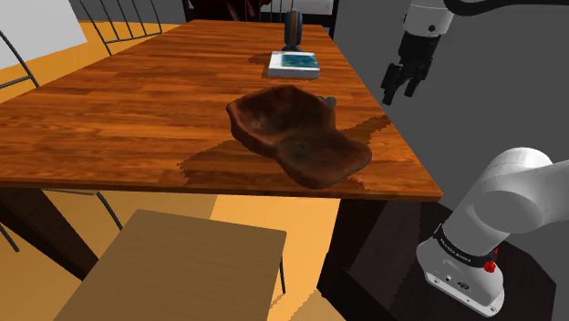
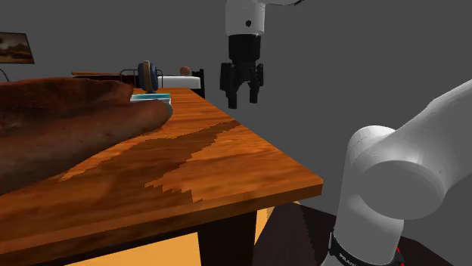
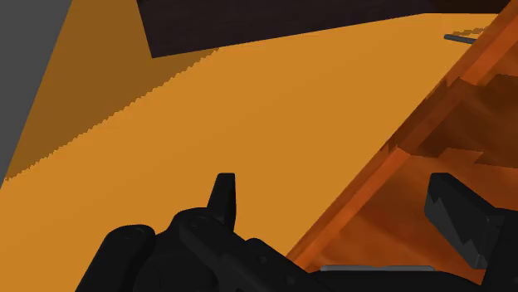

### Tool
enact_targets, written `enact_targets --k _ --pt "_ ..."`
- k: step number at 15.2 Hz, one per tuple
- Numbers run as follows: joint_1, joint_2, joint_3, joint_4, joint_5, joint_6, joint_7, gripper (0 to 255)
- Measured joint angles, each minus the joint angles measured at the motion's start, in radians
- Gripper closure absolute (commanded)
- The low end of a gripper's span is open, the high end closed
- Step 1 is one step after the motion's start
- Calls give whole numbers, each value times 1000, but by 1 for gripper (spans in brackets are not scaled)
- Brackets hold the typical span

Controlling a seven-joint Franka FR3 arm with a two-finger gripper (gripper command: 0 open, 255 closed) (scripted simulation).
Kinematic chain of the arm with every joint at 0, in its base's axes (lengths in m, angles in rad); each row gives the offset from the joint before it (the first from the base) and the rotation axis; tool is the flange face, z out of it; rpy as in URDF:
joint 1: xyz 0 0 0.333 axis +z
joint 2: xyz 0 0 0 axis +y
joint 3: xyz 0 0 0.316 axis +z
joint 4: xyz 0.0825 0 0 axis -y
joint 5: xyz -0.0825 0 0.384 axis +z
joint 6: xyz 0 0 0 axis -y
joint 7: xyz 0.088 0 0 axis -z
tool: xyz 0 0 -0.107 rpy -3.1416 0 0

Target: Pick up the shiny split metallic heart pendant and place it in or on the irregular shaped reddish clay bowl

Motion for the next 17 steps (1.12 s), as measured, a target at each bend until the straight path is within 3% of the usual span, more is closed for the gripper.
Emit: enact_targets --k 2,7,17 --pt "0 17 9 18 14 -12 20 0" --pt "-2 180 76 170 138 -100 210 0" --pt "-12 582 150 566 391 -242 630 0"
